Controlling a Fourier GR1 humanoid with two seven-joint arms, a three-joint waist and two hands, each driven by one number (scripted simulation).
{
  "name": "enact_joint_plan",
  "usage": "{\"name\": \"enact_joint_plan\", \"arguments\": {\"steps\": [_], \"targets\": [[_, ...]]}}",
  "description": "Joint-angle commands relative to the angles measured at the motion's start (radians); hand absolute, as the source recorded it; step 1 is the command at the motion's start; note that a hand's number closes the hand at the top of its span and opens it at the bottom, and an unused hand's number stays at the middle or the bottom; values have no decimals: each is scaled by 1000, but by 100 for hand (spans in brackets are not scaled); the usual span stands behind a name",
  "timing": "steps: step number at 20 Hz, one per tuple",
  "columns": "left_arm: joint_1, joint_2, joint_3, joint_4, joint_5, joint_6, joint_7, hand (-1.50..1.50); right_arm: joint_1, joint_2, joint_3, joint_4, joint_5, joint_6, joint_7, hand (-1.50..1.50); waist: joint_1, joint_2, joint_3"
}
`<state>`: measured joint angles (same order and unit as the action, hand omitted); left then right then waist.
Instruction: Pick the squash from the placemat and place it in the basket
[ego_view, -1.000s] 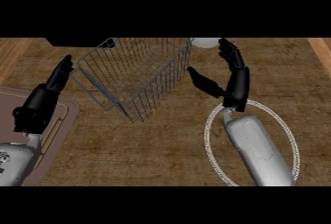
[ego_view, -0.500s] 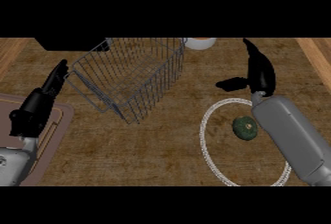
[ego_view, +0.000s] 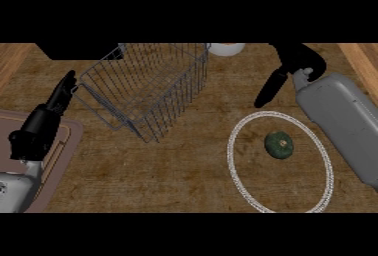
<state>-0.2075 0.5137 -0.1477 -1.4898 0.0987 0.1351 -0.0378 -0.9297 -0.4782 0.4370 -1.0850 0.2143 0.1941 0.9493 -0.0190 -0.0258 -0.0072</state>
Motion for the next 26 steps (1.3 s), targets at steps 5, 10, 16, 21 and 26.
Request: {"name": "enact_joint_plan", "arguments": {"steps": [5, 10, 16, 21, 26], "targets": [[-21, 1, 27, -24, 0, -10, 36, 0, 20, -118, -59, -177, -181, 276, 241, -150, -6, 15, 7], [-4, 0, 62, 17, 17, -50, -22, 0, 93, -132, -55, -256, -215, 250, 277, -150, 0, 20, 6], [19, -30, 33, -29, -31, -26, -14, 0, 122, -107, -6, -174, -200, 265, 260, -150, 19, 25, 6], [14, -59, 20, -40, -50, -21, 7, 0, 219, -73, 44, -189, -177, 227, 244, -150, 20, 25, 7], [-37, -45, 53, -47, -42, -61, 70, 0, 315, -106, 30, -271, -140, 217, 220, -150, 11, 23, 7]]}}
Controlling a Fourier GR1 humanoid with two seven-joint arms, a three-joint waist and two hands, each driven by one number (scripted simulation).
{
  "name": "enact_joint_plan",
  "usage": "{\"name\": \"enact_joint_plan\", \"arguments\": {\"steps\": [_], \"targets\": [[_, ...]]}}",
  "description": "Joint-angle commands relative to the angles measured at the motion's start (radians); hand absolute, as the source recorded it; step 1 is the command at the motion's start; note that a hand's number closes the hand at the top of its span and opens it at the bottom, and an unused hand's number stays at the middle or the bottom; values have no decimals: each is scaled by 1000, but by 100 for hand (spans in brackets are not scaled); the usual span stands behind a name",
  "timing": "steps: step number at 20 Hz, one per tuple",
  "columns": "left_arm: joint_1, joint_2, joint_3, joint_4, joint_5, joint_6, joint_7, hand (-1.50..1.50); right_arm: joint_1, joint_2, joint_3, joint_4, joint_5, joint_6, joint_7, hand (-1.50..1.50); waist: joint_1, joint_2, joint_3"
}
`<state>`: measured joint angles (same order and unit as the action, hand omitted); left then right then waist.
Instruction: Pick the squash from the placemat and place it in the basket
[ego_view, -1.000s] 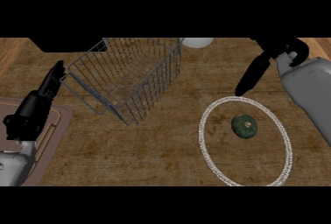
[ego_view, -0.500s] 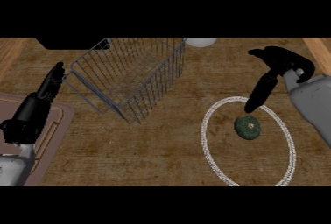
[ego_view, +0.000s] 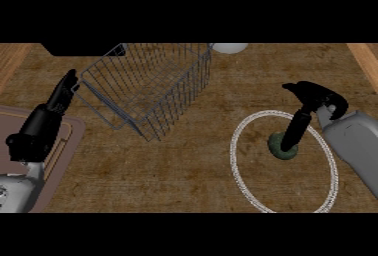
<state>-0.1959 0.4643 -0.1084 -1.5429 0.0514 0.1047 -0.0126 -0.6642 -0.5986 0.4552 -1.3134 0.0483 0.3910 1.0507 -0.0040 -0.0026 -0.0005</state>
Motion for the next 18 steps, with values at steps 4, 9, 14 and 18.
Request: {"name": "enact_joint_plan", "arguments": {"steps": [4, 9, 14, 18], "targets": [[11, -47, -6, -4, -43, -12, -12, 0, 80, 40, -4, -42, 96, -9, 88, -150, 3, 1, 0], [21, -14, 63, -33, -21, -56, 3, 0, 158, 57, -2, -90, 171, -31, 57, -150, 3, 1, 0], [31, -81, 40, -18, -80, -32, -5, 0, 159, 92, -48, -33, 249, -28, 18, -150, 5, 2, 0], [37, -35, 101, -62, -43, -104, 32, 0, 236, 137, -48, -3, 332, -75, -76, -150, 8, 2, 1]]}}
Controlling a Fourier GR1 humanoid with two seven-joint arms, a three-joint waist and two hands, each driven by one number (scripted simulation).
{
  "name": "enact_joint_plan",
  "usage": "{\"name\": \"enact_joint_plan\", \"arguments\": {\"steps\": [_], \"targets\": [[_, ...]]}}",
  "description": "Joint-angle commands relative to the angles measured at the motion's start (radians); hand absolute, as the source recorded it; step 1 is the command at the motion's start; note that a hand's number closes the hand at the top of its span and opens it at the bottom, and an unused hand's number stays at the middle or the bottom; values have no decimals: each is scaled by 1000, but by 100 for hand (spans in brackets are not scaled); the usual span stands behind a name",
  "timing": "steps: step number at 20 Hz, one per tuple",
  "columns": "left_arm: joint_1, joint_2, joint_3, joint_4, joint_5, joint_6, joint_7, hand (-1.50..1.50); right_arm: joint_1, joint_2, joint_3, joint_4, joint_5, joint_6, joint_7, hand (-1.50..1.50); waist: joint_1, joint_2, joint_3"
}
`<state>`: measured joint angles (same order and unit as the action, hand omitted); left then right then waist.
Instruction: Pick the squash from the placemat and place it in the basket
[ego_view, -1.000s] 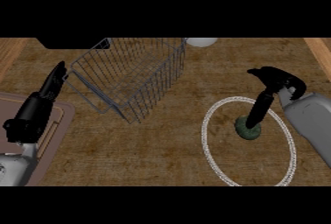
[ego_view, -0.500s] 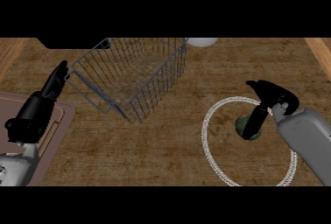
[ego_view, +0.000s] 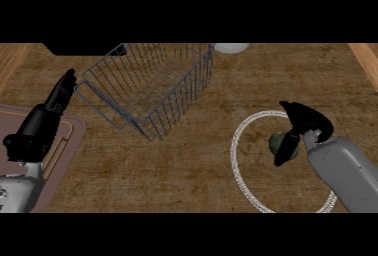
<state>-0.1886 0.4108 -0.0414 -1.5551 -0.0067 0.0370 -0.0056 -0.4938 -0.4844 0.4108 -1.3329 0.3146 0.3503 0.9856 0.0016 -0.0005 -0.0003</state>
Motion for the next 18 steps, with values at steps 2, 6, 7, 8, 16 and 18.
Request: {"name": "enact_joint_plan", "arguments": {"steps": [2, 6, 7, 8, 16, 18], "targets": [[32, -45, 9, -13, -30, -15, -19, 0, 25, 53, -72, 30, 57, 8, 1, -150, 1, 0, 0], [5, -17, 54, -20, -8, -71, 23, 0, 6, 97, -85, 27, 99, 31, 50, -150, 2, 1, 0], [45, -81, -2, -75, -82, 4, 27, 0, 82, 62, -95, -56, 98, 47, 39, -150, -1, -1, 0], [8, -29, 65, 44, -28, -77, -54, 0, 83, 96, -79, -32, 117, 27, 40, -150, -2, 1, 0], [-36, -44, 96, 1, -43, -96, 24, 0, 131, 105, -127, -20, 175, 65, 13, -150, -2, 0, 0], [63, -62, 85, -68, -52, -100, -14, 0, 111, 121, -143, 74, 219, 25, -63, -150, 5, 0, 0]]}}
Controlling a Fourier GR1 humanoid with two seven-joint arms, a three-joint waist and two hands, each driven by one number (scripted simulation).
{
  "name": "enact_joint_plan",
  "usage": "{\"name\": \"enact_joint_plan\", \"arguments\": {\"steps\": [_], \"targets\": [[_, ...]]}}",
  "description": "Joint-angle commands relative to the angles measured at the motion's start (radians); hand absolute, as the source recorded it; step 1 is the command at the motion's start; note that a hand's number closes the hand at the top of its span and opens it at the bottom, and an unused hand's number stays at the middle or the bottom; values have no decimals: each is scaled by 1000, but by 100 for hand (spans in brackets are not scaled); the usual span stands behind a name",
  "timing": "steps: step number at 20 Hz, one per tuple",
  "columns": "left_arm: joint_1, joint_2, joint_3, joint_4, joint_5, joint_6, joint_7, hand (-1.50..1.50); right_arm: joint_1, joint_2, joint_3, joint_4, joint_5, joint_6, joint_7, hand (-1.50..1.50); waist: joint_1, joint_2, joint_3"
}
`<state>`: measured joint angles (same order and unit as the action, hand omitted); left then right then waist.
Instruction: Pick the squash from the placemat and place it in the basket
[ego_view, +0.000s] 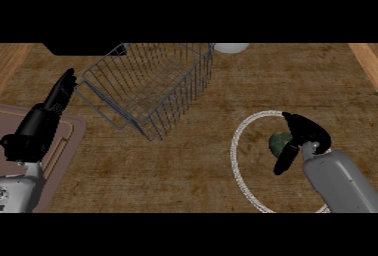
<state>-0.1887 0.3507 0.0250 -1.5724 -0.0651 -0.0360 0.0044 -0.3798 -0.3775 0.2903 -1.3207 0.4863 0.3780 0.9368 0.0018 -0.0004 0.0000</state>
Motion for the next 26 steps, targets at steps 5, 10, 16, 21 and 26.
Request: {"name": "enact_joint_plan", "arguments": {"steps": [5, 10, 16, 21, 26], "targets": [[-13, -48, 21, 62, -48, -16, -36, 0, 30, 60, -45, 18, 86, 38, 9, -150, -1, 0, 0], [4, -38, 60, 51, -45, -48, -65, 0, 43, 54, -105, 46, 103, 15, -102, 150, -1, 0, 0], [-28, -57, 40, -27, -59, -39, 47, 0, 13, 83, -65, 179, 208, -65, -208, 150, 4, 1, 0], [-86, -51, 79, 100, -57, -52, -7, 0, 80, 83, -26, 53, 297, -112, -185, 150, -8, 0, 0], [-25, -57, 66, 51, -76, -45, -9, 0, 185, 187, 88, -104, 486, -261, 56, 150, -13, -3, -1]]}}
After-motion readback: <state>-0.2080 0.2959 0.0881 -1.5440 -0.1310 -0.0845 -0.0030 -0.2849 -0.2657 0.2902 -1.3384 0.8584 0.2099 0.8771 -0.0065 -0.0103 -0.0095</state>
